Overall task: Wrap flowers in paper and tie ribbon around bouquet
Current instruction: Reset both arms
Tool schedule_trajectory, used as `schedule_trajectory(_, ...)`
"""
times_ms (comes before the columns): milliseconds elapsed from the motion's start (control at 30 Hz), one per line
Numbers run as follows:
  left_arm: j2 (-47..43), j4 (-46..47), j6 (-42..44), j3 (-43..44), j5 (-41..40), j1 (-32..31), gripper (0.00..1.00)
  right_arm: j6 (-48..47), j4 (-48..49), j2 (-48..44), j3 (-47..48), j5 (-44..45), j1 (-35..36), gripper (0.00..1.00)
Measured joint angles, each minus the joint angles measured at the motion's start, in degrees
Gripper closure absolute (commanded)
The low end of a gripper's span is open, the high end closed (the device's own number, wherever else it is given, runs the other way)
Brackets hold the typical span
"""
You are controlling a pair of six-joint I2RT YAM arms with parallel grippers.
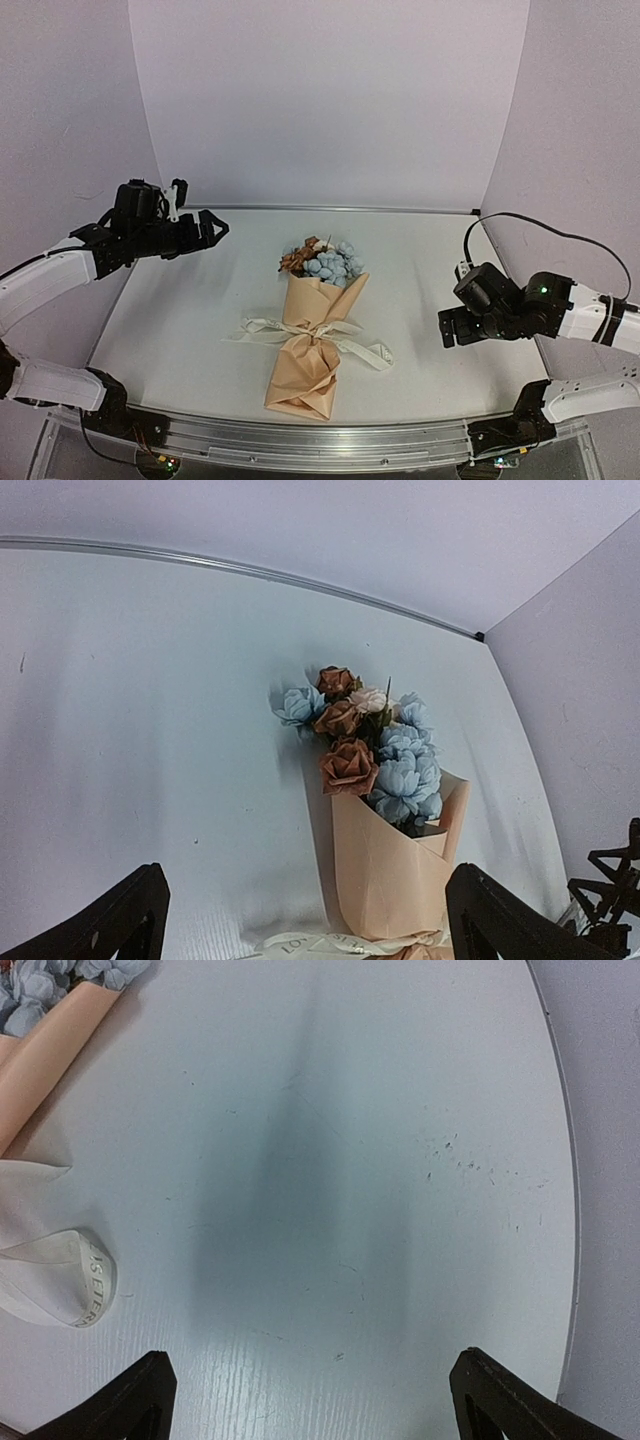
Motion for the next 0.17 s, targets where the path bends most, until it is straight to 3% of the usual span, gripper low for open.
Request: schedule_trajectory(167,0.0,-0.1,0.0,0.2,-0.1,0.0,0.0,0.0,0.0,0.0,0.0,0.1,0.0,0.02)
